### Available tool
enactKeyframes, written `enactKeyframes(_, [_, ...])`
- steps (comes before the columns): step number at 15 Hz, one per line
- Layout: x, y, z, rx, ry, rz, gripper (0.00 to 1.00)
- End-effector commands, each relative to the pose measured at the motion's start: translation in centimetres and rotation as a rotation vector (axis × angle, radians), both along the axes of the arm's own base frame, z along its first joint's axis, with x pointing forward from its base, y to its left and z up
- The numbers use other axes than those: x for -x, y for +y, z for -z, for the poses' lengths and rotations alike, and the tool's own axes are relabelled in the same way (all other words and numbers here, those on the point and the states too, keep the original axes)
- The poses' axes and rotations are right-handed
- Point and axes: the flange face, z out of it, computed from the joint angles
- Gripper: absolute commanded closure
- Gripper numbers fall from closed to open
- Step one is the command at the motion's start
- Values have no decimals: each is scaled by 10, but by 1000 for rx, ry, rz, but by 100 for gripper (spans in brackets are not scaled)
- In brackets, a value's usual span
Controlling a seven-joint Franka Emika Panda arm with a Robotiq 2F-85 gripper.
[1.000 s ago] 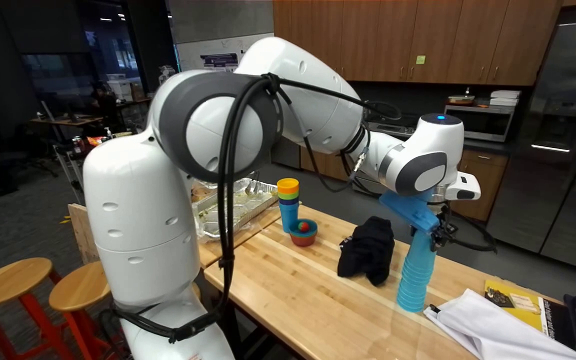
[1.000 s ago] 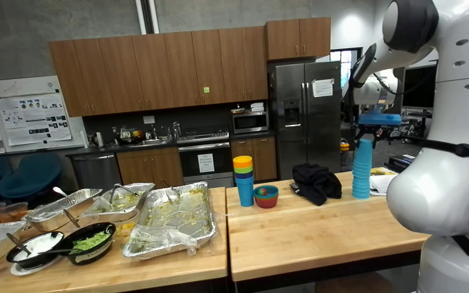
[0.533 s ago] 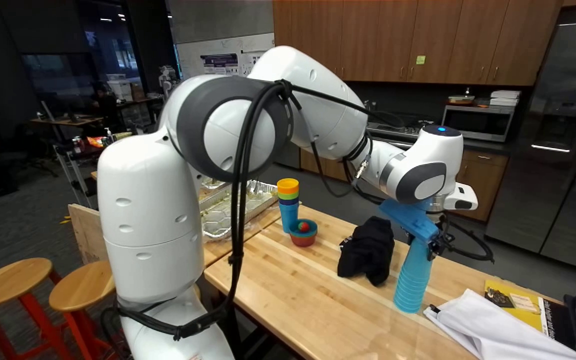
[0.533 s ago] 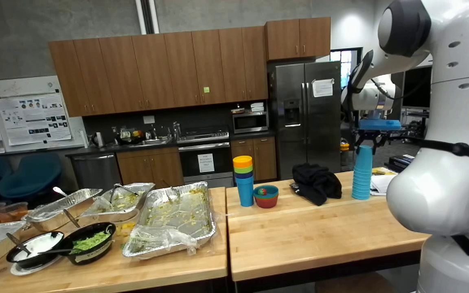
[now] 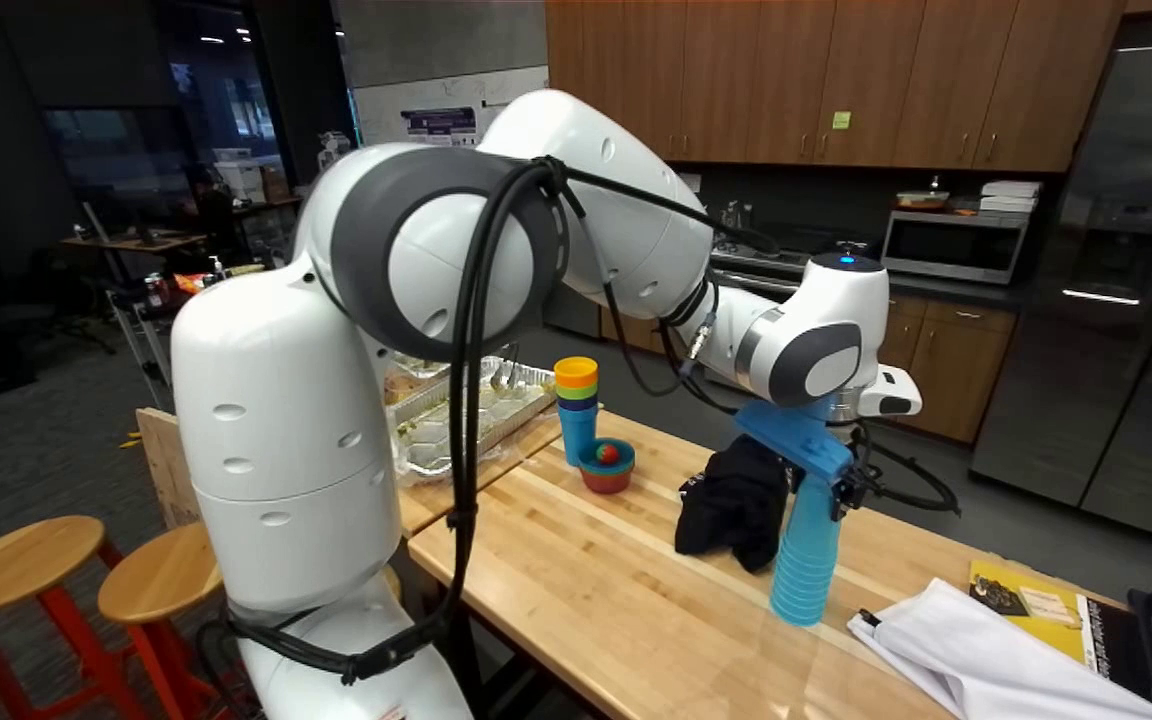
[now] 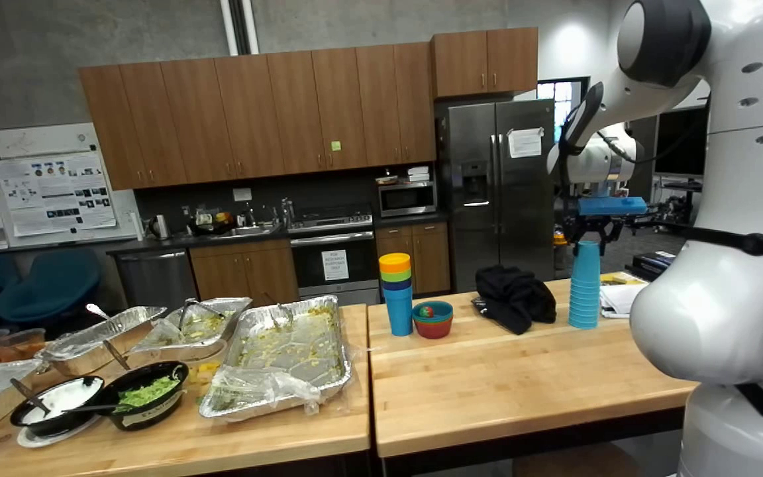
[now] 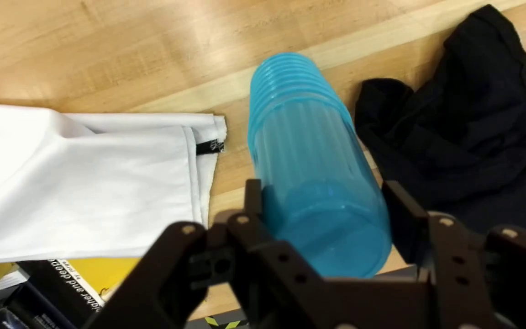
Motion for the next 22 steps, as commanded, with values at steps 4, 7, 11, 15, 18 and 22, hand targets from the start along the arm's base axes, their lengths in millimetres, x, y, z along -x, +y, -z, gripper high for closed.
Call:
enactKeyframes(4, [22, 42, 6, -11, 23, -44, 61])
enactKeyframes(7, [29, 57, 8, -35, 31, -69, 61])
enactKeyframes(11, [35, 75, 11, -21, 34, -104, 61])
enactKeyframes(15, [41, 97, 17, 20, 42, -162, 61])
enactKeyframes(18, [45, 117, 20, 58, 34, -208, 61])
enactKeyframes(22, [49, 150, 21, 110, 15, -270, 61])
